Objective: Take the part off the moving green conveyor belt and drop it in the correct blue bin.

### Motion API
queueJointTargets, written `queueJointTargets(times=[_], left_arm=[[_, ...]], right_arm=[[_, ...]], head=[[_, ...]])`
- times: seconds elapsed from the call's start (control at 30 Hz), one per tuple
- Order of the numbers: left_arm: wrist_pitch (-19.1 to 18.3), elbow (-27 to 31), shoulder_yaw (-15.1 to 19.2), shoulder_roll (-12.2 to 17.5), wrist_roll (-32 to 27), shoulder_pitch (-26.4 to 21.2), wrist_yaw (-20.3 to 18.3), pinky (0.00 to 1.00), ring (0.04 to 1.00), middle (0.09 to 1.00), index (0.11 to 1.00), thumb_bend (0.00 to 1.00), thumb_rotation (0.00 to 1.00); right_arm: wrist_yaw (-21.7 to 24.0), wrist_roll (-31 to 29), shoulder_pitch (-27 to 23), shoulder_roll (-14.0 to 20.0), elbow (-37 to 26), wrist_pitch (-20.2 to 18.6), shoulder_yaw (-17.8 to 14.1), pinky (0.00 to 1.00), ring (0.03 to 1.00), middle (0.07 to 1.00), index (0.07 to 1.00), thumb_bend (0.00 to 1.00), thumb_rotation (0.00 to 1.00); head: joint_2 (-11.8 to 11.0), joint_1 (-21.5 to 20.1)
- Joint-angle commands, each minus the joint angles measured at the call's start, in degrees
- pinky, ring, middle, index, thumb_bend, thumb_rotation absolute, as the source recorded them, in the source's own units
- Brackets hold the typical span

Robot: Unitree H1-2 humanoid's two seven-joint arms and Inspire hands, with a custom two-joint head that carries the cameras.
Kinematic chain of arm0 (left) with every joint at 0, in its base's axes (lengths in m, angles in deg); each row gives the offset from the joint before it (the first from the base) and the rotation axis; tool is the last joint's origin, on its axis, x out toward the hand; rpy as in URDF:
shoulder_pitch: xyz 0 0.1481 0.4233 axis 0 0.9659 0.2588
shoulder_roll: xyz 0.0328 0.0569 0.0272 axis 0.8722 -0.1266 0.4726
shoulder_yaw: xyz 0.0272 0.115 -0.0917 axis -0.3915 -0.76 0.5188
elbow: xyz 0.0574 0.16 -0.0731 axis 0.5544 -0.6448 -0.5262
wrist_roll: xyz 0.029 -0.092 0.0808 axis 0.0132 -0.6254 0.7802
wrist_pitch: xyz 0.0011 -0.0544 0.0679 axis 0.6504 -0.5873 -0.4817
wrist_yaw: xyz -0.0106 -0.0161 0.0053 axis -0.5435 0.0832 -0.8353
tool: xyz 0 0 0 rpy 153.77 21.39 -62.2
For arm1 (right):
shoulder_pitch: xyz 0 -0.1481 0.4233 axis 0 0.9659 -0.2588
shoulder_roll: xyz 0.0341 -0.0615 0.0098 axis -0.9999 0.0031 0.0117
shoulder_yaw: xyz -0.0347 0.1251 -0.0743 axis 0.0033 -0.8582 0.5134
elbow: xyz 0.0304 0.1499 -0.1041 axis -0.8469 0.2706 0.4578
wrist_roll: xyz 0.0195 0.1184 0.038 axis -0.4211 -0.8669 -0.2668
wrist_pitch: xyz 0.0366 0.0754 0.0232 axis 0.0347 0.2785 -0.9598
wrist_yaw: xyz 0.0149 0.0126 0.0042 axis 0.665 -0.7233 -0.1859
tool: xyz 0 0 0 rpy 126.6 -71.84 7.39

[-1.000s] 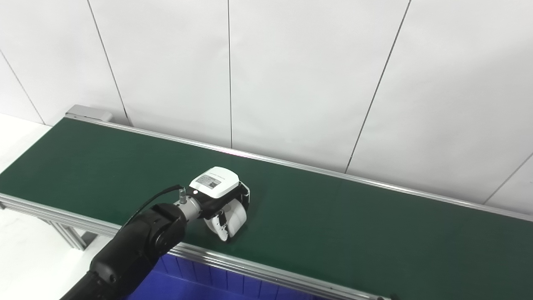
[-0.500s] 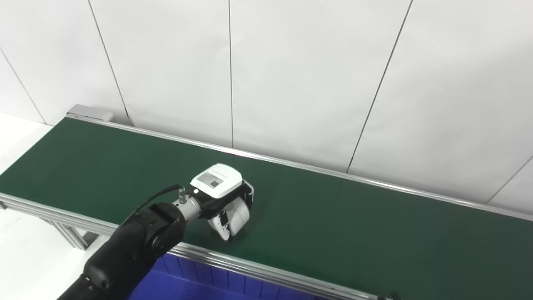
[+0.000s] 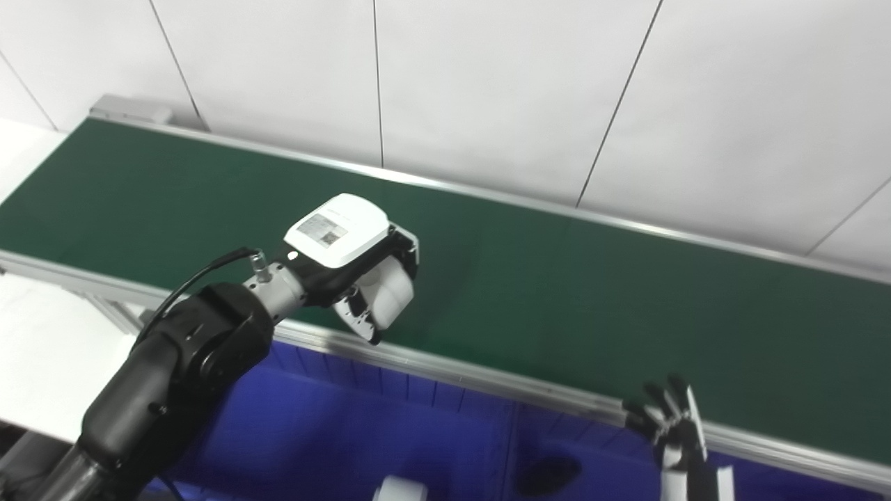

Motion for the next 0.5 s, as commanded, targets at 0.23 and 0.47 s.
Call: queueJointTargets(times=[0.23,0.47], left_arm=[[-0.8,0.6,1.0,1.3,-1.0,8.4,-1.4,0.41,0.438,0.47,0.492,0.53,0.0],[-2.7,1.6,0.7,1.2,1.0,10.7,-5.5,0.37,0.442,0.494,0.482,0.52,0.0]], right_arm=[[0.4,0.6,-0.4,-1.0,-2.2,-0.6,-0.2,0.65,0.704,0.823,0.91,0.76,1.0],[0.2,2.2,-0.2,-1.6,-2.0,-0.5,-0.1,0.64,0.7,0.82,0.91,0.71,1.0]], head=[[0.2,-2.0],[-0.1,-3.5]])
